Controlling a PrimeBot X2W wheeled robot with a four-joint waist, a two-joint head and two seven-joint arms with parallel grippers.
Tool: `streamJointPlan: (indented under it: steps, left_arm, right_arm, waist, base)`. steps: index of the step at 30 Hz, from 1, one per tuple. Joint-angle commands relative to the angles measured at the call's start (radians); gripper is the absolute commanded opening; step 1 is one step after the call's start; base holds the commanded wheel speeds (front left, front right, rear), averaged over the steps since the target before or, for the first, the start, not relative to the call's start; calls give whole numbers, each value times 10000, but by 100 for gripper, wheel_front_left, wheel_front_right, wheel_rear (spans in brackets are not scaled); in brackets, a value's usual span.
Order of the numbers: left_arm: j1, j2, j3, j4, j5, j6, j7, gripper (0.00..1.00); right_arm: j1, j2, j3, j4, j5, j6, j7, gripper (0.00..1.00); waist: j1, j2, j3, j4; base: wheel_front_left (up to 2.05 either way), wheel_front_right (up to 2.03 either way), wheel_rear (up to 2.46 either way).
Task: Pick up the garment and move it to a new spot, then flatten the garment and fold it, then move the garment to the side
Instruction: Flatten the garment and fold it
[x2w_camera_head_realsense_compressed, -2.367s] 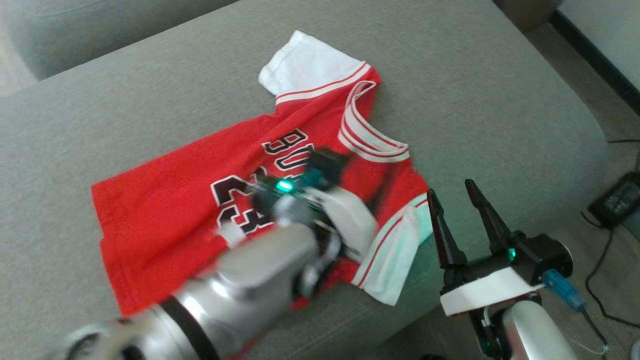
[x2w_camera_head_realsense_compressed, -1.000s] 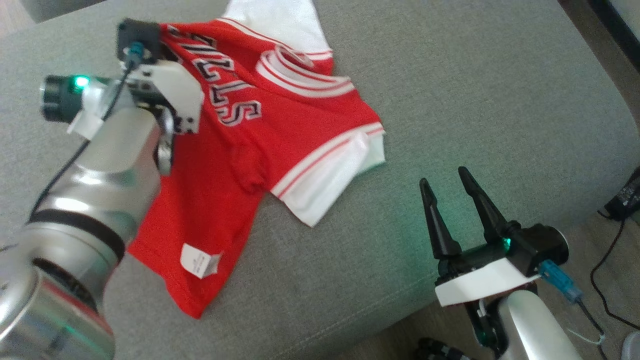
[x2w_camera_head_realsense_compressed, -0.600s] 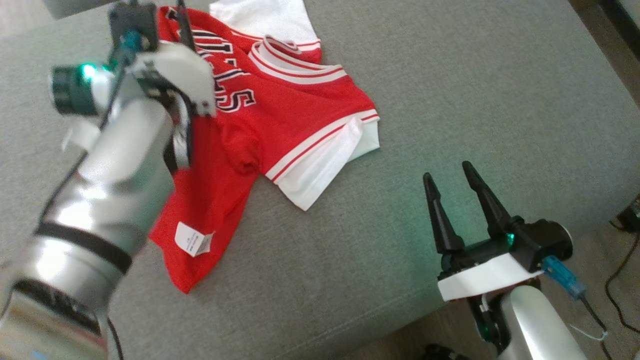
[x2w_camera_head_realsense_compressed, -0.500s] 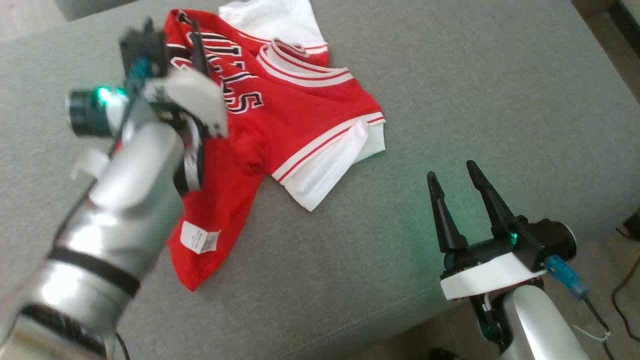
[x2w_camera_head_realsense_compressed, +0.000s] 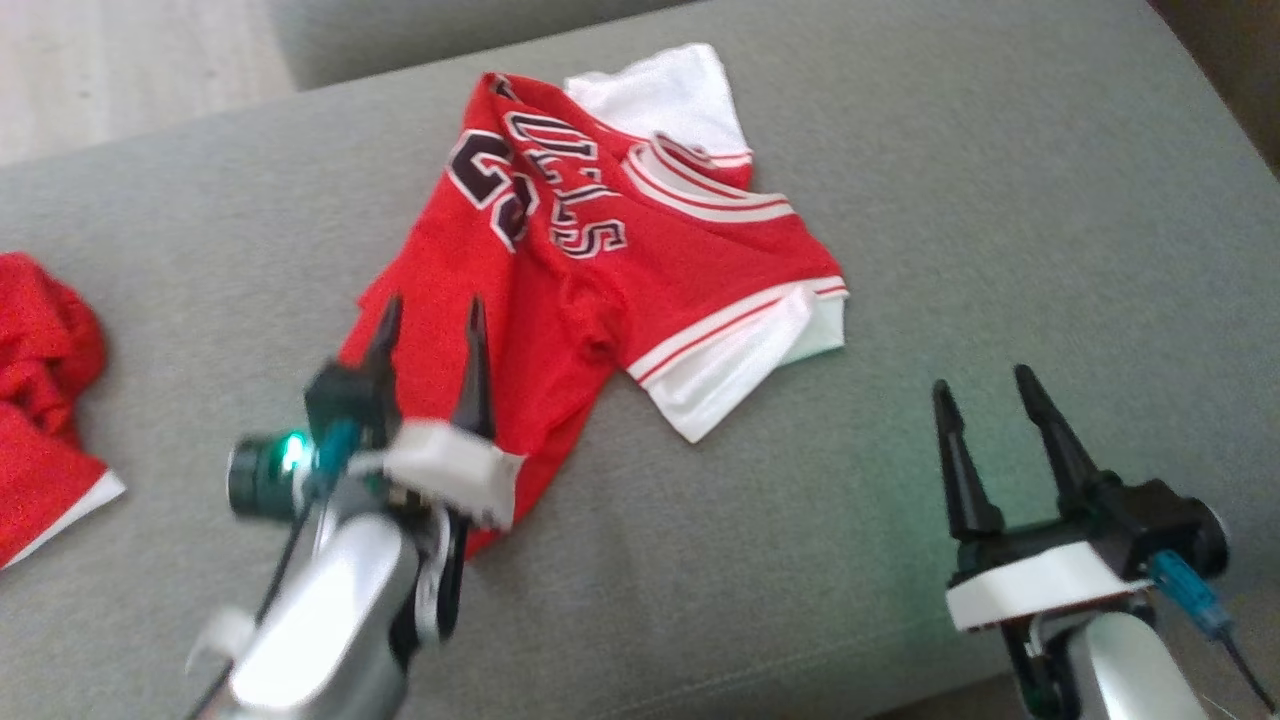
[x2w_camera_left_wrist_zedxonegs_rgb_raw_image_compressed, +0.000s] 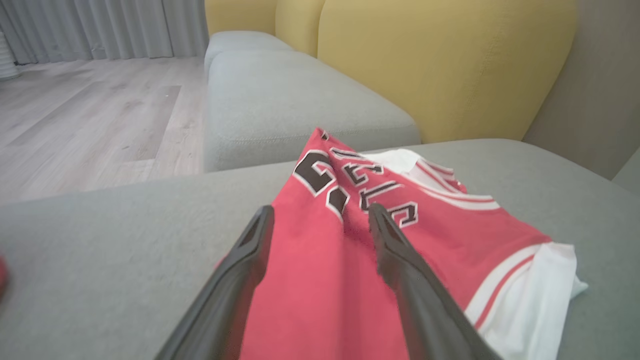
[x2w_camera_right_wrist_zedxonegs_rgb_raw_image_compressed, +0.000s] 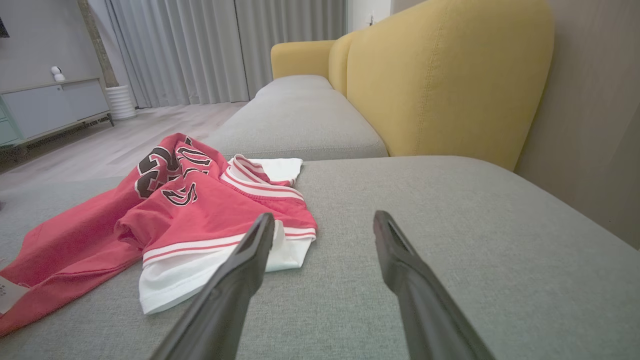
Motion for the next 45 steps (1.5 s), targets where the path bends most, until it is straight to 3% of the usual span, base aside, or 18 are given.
streamJointPlan:
  steps: [1,10,15,22,32,39,45]
  left_arm:
    - [-38,263,497,-458,133,-4,-121,100]
    - [2936,-24,1715,-2121,1283,-99,-122,100]
    - [3800,-488,2151,-2273,1721,-792,-122,100]
    - [3505,-1090,2259,-2061,2439,-1646,-122,100]
    - [599,-1737,616,-553,3014,-3152,226,100]
    - [-1498,-1837,-691,479,2471,-3524,1065,100]
    - [-2691,-1841,-1979,1274,1620,-3268,1638,100]
  right_arm:
    - [-88,-179,102,-307,-98,-7,-65,100]
    - [322,-332,-493,-86,-234,-7,-65,100]
    - [360,-351,-440,62,-266,-7,-65,100]
    - [120,-378,-53,31,-269,-7,-65,100]
    - [-591,-295,222,-589,-130,-7,-65,100]
    - [-1029,-70,435,-986,78,-7,-65,100]
    - [-1194,55,514,-1134,307,-7,-65,100]
  waist:
    - [0,0,-311,353]
    - [0,0,-802,1215]
    - [0,0,-930,1393]
    - [0,0,-850,1031]
    - [0,0,420,-192]
    - [0,0,1484,-1158]
    - [0,0,2051,-2058]
  base:
    - [0,0,0]
    - [0,0,0]
    - [0,0,0]
    - [0,0,0]
    - [0,0,0]
    - [0,0,0]
    - [0,0,0]
